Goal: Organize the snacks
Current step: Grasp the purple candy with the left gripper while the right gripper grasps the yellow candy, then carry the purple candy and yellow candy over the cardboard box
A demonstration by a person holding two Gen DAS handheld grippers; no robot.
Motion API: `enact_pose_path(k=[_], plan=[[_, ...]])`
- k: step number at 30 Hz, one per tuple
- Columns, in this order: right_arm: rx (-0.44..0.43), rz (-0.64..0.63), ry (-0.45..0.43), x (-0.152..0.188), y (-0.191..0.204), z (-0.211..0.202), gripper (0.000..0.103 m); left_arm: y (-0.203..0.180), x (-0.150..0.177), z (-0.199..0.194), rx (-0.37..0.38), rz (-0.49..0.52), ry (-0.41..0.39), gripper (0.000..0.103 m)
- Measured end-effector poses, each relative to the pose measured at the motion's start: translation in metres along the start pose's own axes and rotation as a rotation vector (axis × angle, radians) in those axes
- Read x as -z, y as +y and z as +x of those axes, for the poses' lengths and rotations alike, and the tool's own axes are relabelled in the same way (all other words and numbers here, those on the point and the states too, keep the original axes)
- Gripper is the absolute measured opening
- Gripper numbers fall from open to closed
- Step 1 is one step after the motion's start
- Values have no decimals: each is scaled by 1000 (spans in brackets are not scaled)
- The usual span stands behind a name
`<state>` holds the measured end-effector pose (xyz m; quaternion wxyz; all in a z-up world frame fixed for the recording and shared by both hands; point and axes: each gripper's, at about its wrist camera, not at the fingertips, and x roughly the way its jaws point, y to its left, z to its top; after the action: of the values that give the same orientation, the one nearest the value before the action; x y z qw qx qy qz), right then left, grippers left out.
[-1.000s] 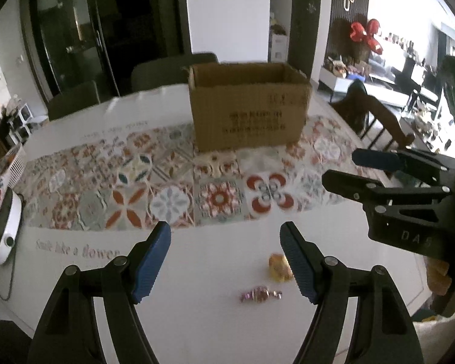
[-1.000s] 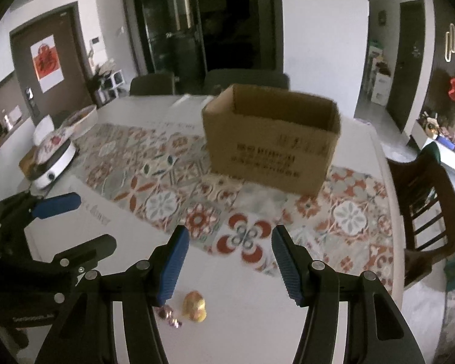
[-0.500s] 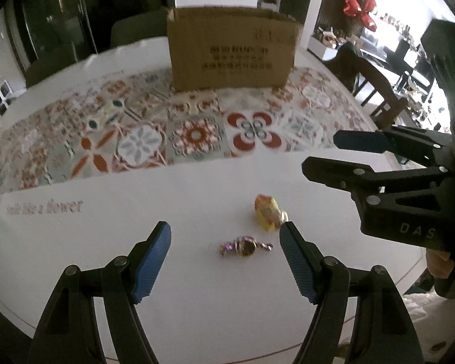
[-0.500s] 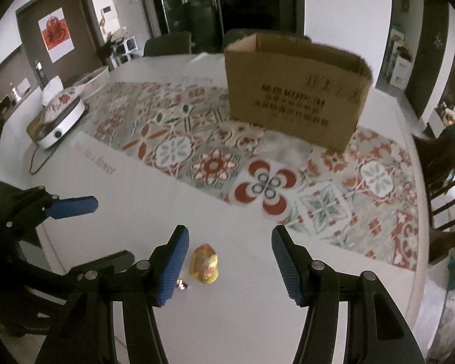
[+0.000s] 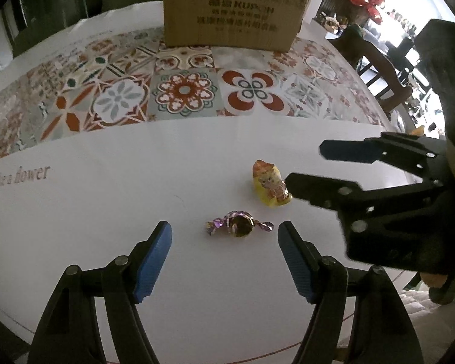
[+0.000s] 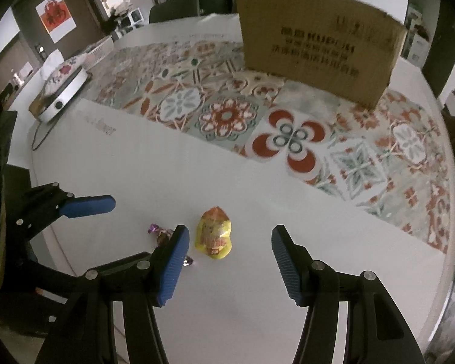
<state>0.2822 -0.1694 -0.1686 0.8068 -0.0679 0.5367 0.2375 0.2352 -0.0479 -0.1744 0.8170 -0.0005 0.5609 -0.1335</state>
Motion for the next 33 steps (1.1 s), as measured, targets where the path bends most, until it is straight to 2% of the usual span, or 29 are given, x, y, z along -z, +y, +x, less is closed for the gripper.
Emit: enact_pose_path(k=[9, 14, 16, 18, 21, 22, 26, 27, 33], plan=[[-24, 20, 46, -1, 1, 22, 57, -3, -2, 18, 9, -5, 17, 71], [-10, 29, 66, -2, -1, 33, 56, -3, -3, 28, 2, -14, 32, 65], [-21, 35, 79, -1, -1, 36, 50, -3, -3, 32, 5, -17, 44, 60], [-25, 36, 89, -1, -1, 39, 49, -2, -3, 35, 13, -20, 55, 56], [-19, 28, 95, 0, -1, 41, 47, -3, -3, 36, 5, -14, 57, 45], [-25, 27, 98, 0, 0, 42, 41, -3, -3, 36, 5, -13, 56, 43], [-19, 6, 107, 0, 2, 44, 29, -1, -2, 35, 8, -15, 50, 39], [-24, 5, 113, 0, 2, 45, 23, 0, -2, 35, 8, -17, 48, 38], [-12, -4, 105, 3, 3, 43, 23, 6, -1, 30, 18, -44, 27, 33]])
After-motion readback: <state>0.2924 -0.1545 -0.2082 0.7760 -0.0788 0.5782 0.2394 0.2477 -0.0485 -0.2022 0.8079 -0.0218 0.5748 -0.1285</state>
